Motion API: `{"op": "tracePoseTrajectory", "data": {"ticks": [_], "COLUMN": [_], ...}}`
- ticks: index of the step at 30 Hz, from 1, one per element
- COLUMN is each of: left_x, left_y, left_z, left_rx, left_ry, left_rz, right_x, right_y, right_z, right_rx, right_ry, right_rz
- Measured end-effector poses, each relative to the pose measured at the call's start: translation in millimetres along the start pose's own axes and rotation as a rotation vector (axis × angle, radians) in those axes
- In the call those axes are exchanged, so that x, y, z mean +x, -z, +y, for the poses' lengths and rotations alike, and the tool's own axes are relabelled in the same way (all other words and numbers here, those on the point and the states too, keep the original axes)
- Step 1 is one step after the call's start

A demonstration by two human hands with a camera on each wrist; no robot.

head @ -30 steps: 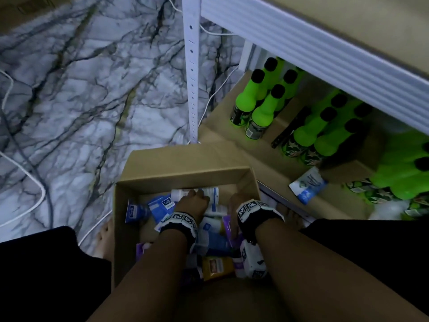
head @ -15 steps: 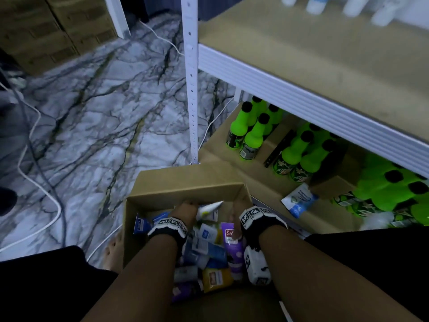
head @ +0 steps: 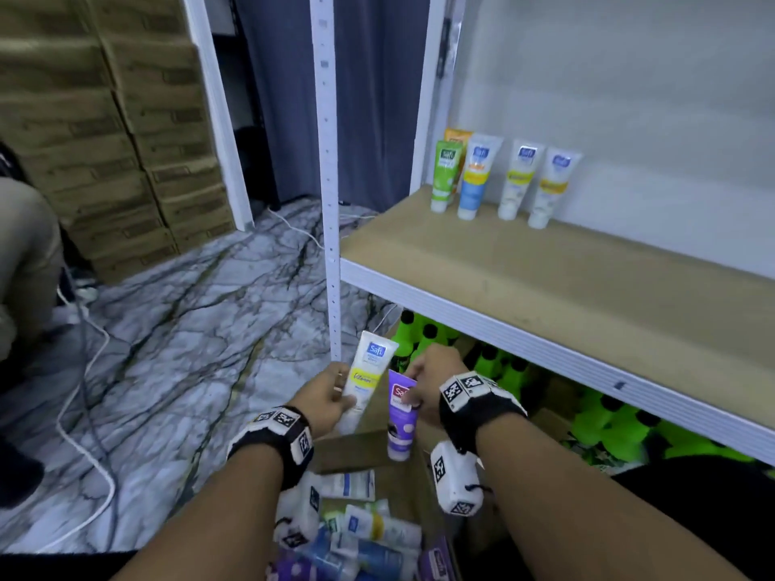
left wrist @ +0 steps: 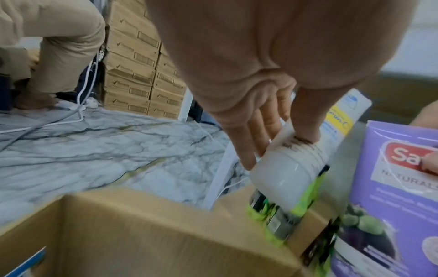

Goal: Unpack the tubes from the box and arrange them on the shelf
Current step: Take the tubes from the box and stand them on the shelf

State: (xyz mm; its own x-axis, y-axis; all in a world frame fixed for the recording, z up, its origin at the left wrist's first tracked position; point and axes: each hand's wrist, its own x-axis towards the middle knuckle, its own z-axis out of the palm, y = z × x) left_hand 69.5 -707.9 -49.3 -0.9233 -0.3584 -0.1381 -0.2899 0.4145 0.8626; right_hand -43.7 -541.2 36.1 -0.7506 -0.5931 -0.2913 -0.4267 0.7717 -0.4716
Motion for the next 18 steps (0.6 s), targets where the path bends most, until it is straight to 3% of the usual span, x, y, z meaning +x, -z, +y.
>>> {"op": "tracePoseTrajectory", "data": {"ticks": [7, 18], "left_x": [4.9, 24.9], "left_y": [42.9, 41.5], "left_z": [109.0, 228.2], "left_rx": [-0.167, -0.207], "left_ry": [-0.182, -0.329], "left_rz": [0.097, 0.03], "right_x": [-25.1, -62.8], "right_y": [92.0, 200.7], "right_z": [-32.7, -30.5], "right_rx": [0.096, 0.229], "right_ry": [0.094, 0.128], "right_rz": [0.267, 0.448]}}
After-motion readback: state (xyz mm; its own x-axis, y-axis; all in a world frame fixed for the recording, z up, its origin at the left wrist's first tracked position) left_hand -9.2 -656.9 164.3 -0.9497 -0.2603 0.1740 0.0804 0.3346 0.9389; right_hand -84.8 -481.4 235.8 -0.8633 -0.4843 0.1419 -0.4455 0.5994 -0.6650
